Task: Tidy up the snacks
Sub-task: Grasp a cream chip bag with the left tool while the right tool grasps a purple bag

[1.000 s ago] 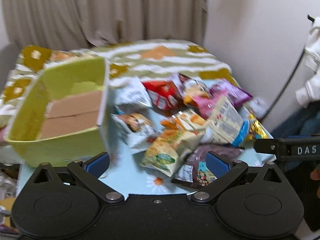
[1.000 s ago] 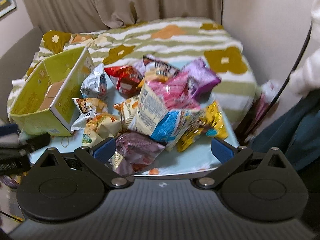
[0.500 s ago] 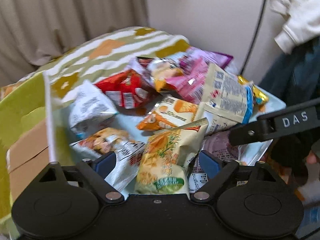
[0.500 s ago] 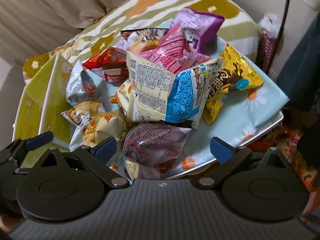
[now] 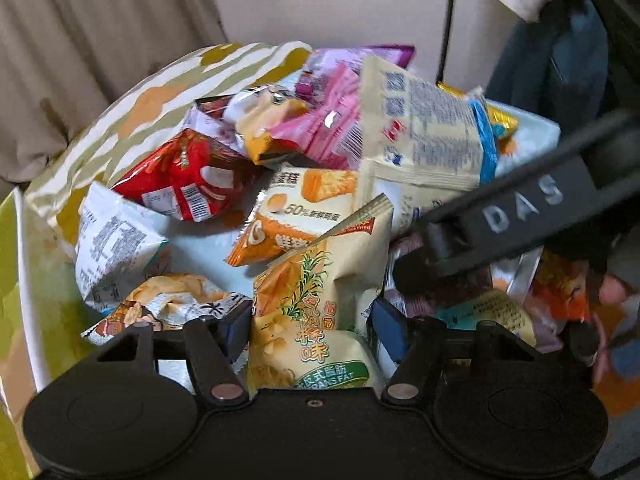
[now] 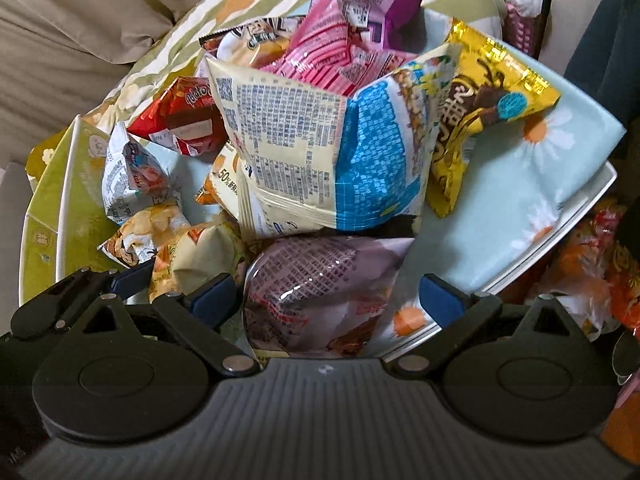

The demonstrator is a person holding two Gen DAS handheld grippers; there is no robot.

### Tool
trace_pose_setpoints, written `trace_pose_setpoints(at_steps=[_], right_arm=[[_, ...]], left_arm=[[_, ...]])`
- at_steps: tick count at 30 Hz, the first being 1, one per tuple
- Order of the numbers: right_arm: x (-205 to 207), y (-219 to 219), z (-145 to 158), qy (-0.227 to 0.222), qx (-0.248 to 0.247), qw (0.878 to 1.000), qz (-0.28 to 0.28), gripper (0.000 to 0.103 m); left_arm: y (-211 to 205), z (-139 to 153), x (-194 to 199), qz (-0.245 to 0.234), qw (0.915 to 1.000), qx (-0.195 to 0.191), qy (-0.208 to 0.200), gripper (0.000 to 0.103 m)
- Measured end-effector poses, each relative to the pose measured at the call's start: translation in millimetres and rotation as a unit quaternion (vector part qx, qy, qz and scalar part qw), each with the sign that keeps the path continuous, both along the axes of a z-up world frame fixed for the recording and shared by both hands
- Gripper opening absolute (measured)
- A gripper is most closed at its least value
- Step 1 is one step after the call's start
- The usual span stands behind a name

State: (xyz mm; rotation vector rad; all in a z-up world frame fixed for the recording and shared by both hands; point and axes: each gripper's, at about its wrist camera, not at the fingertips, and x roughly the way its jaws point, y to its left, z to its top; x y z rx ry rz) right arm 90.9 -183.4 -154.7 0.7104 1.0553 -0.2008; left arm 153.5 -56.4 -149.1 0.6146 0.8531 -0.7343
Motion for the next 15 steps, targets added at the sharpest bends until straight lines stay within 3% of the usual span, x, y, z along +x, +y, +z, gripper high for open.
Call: trace_pose_setpoints(at_steps=[4, 11, 15], right_arm=[[5.7, 3.1, -4.1, 0.005, 0.003, 1.0, 0.006, 0.103], [12.0, 7.1, -12.2, 0.017, 0.01, 1.0, 0.024, 0.103], [11.8, 6.6, -12.6, 0.02, 0.012, 0.999, 0.041, 0.096]], left_arm=[[4.4, -7.5, 9.5, 0.017, 0.9991, -0.011, 0.037, 0.06], [5.9, -5.9, 5.7, 0.032, 0.9985, -0.02, 0.041, 0.054], [8.8, 0.8, -1.3, 0.052, 0.9976, -0.026, 0.038, 0.054]])
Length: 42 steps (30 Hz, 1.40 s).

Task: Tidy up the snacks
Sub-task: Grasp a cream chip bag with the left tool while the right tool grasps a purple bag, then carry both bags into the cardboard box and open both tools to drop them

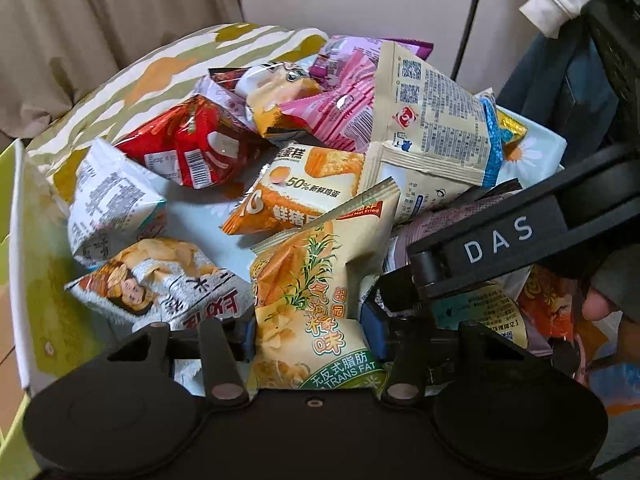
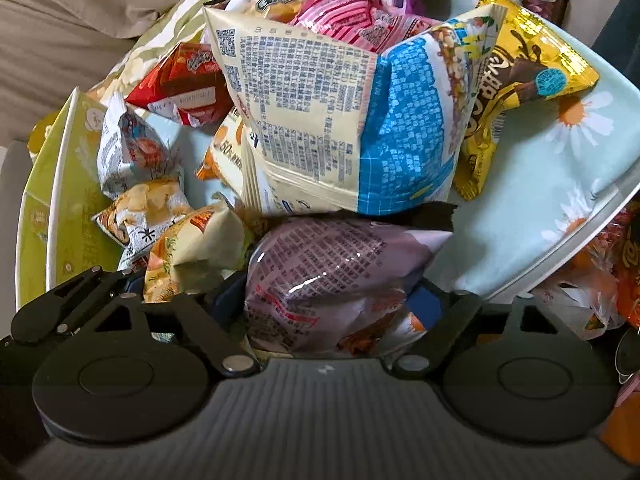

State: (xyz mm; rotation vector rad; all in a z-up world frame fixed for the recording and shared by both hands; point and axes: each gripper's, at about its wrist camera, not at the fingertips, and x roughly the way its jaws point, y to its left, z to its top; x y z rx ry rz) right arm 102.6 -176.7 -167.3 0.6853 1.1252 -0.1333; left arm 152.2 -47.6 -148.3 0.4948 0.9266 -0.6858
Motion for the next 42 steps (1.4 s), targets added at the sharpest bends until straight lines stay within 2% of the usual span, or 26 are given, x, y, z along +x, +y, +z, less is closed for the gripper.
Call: trace_pose_setpoints(at_steps=[2, 5, 14, 21, 27, 32, 39, 42], right_arm=[[-2.0, -0.8, 3.0, -0.008, 0.001, 1.0, 0.01, 0.084], [-3.7, -0.2, 8.0, -0.014, -0.003, 1.0, 0.026, 0.078], [-17.3, 3.0, 29.9, -0.043, -0.001, 0.995, 0.085, 0.075], [-21.3, 3.6, 56.0, -0.076, -0.006, 0.986, 0.146, 0.075], [-12.4, 15.9, 85.5, -0.118, -0.016, 0.971, 0.207, 0.075], [5.5, 28.6, 120.6, -0.162, -0.019, 0.955, 0.249, 0.075], [40.1, 63.1, 162.4, -0.214, -0.021, 0.934, 0.284, 0.075], [58.8, 84.4, 174.1, -0.232, -0.026, 0.927, 0.293, 0.075]], left_arm=[[1.2, 4.7, -6.1, 0.009, 0.9999, -0.002, -0.009, 0.054], [1.1, 10.6, -15.5, 0.024, 0.9996, 0.001, -0.015, 0.054], [10.0, 38.2, -46.1, 0.091, 0.9947, -0.005, -0.047, 0.054], [25.0, 65.7, -67.9, 0.163, 0.9828, -0.008, -0.086, 0.054], [40.8, 94.6, -81.3, 0.229, 0.9657, -0.013, -0.122, 0.054], [63.9, 126.1, -79.3, 0.291, 0.9432, -0.017, -0.16, 0.054], [112.0, 161.0, -48.9, 0.354, 0.912, -0.023, -0.205, 0.054], [137.8, 170.4, -29.3, 0.372, 0.9029, -0.022, -0.215, 0.054]])
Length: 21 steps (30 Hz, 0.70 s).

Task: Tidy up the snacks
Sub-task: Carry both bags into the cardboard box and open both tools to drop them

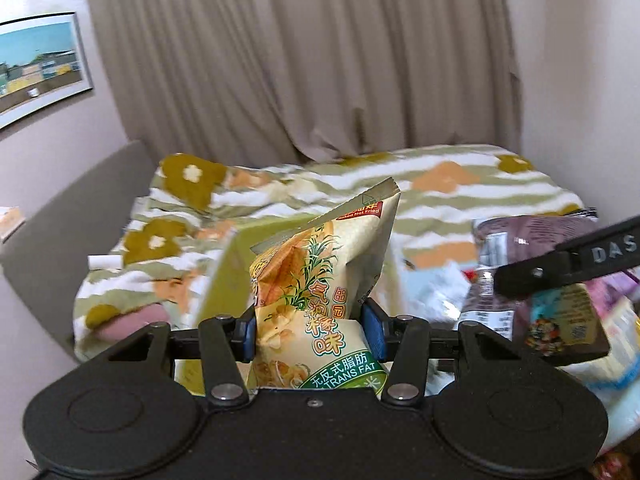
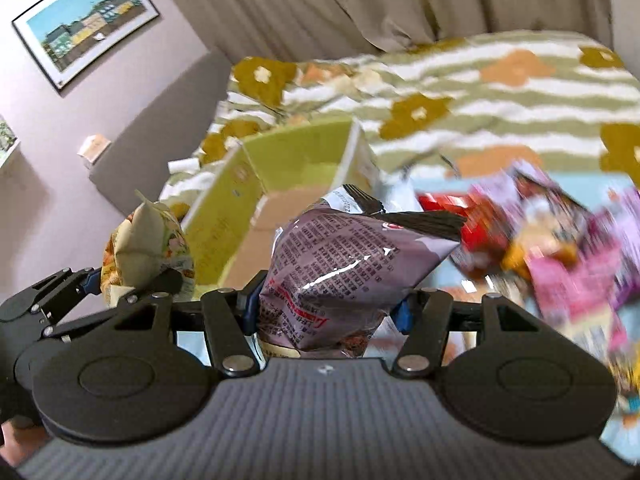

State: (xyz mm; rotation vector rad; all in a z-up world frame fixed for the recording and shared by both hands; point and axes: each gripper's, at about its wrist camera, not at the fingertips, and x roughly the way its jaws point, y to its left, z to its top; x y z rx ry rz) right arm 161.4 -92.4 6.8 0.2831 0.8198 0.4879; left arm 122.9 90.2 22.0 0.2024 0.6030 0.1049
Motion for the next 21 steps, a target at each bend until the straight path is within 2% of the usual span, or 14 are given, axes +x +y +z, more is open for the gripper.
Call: trace_pose_setpoints(at_steps=[5, 10, 15, 21], right_arm=[[42.0, 45.1, 9.9, -0.013, -0.001, 1.0, 0.01, 0.075], [87.7, 94.5, 8.8, -0.017, -0.031, 0.999, 0.017, 0.075], [130.2, 132.6, -10.3, -0.003, -0.061, 0.998, 0.0, 0.075], [156.9, 150.8, -33.1, 0.025, -0.077, 0.996, -0.031, 0.075]], left_arm=[[41.8, 9.5, 44.4, 0.016, 0.9999, 0.001, 0.001, 0.055], [76.4, 3.4, 96.4, 0.012, 0.9995, -0.007, 0.027, 0.055], [99.9, -25.1, 149.3, 0.001, 0.9975, -0.022, 0.068, 0.055], [114.2, -59.4, 194.8, -0.022, 0.9936, -0.025, 0.108, 0.055]])
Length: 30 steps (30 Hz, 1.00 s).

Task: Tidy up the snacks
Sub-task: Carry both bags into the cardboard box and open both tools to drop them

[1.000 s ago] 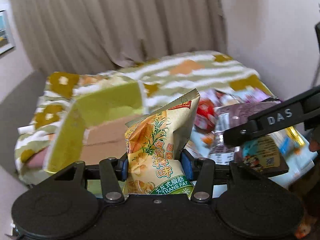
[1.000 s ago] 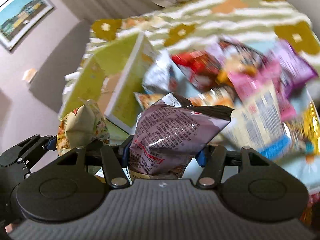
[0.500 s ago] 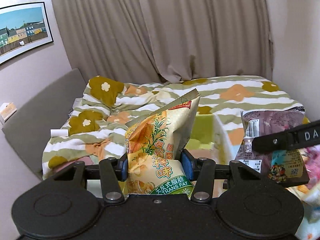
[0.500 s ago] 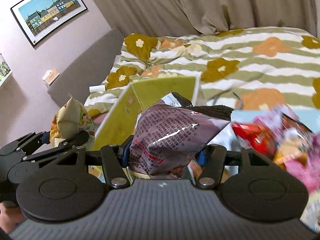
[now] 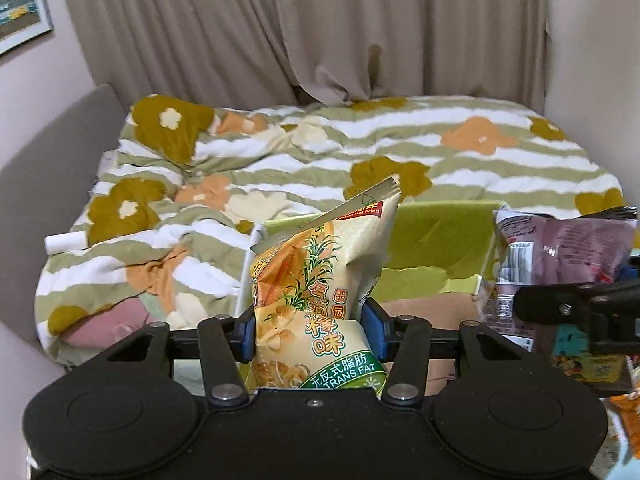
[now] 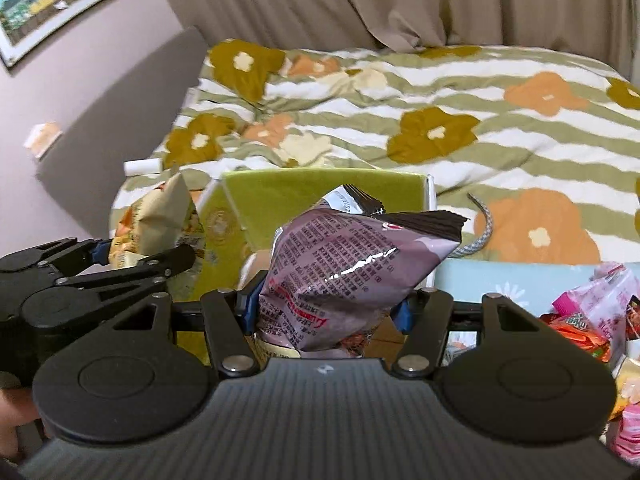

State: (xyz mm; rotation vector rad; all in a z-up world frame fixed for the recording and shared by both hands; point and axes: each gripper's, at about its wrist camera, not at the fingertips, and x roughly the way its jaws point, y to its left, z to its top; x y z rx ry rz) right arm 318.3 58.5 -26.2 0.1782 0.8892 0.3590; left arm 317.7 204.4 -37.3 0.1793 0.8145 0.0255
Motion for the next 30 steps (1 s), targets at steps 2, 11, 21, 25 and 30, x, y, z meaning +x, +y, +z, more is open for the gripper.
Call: trace_pose_setpoints(at_steps=[2, 11, 21, 25, 30], right_arm=[[6.4, 4.3, -4.6, 0.004, -0.005, 1.0, -0.008, 0.075], [17.3, 4.8, -15.9, 0.016, -0.018, 1.0, -0.02, 0.075], [33.0, 10.4, -13.9, 0.02, -0.024, 0.999, 0.04, 0.075], [45.4, 16.1, -4.6, 0.015, -0.033, 0.998, 0.059, 0.075], [64.5, 25.2, -6.5, 0.029, -0.022, 0.996, 0.08, 0.076]], left_arm=[[3.3, -8.7, 11.8, -0.011, 0.9999, -0.003, 0.01, 0.055], [8.4, -18.3, 25.8, -0.013, 0.9998, -0.007, 0.013, 0.098], [29.8, 6.5, -15.2, 0.05, 0.9984, -0.027, -0.004, 0.1], [34.5, 12.3, -18.7, 0.07, 0.9968, -0.037, -0.009, 0.1], [37.7, 12.7, -16.1, 0.088, 0.9953, -0.039, -0.008, 0.1]])
